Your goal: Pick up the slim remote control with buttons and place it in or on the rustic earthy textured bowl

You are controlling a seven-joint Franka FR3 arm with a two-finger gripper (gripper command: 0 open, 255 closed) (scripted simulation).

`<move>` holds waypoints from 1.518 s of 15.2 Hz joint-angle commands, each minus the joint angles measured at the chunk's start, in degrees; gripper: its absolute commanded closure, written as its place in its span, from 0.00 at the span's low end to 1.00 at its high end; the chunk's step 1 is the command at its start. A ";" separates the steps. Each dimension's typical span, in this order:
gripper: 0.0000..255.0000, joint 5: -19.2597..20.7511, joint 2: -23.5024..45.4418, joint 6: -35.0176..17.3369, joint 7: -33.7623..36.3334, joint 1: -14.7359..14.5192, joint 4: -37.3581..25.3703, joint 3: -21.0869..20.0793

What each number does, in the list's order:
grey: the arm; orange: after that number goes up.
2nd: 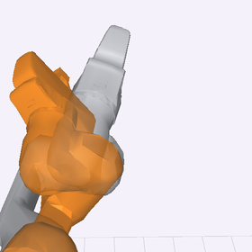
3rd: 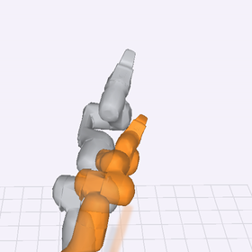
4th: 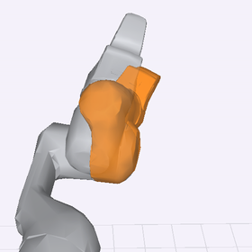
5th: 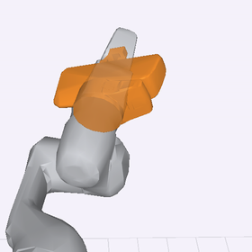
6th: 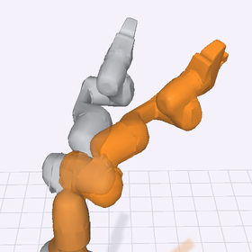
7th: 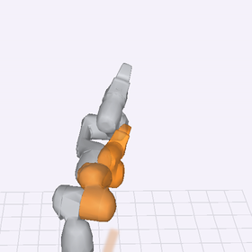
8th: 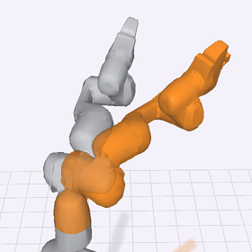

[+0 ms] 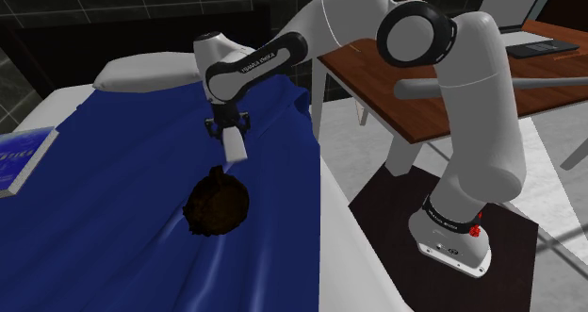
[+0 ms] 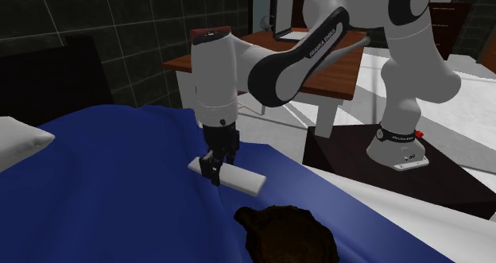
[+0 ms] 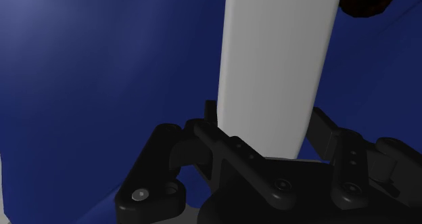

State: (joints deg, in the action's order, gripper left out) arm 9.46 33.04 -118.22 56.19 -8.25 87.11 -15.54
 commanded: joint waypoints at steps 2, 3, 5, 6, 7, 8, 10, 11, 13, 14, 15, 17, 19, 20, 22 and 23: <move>1.00 -0.33 -1.09 1.86 -0.23 0.12 -0.80 -0.19; 1.00 -0.42 -1.37 2.48 -0.28 0.13 -1.14 -0.24; 1.00 -0.60 -1.90 3.73 -0.40 0.15 -1.88 -0.34; 1.00 -0.68 -2.15 4.37 -0.45 0.16 -2.27 -0.39; 1.00 -0.76 -2.39 5.01 -0.51 0.16 -2.69 -0.44; 1.00 -0.84 -2.62 5.66 -0.56 0.16 -3.11 -0.48; 1.00 -0.99 -3.05 6.97 -0.66 0.16 -4.02 -0.56; 1.00 -1.02 -3.13 7.20 -0.68 0.16 -4.17 -0.58; 1.00 -1.12 -4.83 6.24 1.45 -1.08 -1.47 -1.22; 1.00 -1.16 -5.60 5.82 2.53 -1.72 -0.26 -1.55; 1.00 -1.19 -6.31 5.44 3.62 -2.38 0.85 -1.89; 1.00 -1.24 -7.57 4.77 5.83 -3.73 2.82 -2.57; 1.00 -1.26 -8.62 4.23 8.08 -5.15 4.46 -3.26; 1.00 -1.25 -9.06 4.01 9.23 -5.87 5.15 -3.62; 1.00 -1.21 -9.80 3.64 11.54 -7.37 6.31 -4.32; 1.00 -1.17 -10.10 3.50 12.72 -8.14 6.78 -4.68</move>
State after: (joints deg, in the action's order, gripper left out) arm 8.26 23.38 -114.48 67.54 -15.55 93.18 -19.82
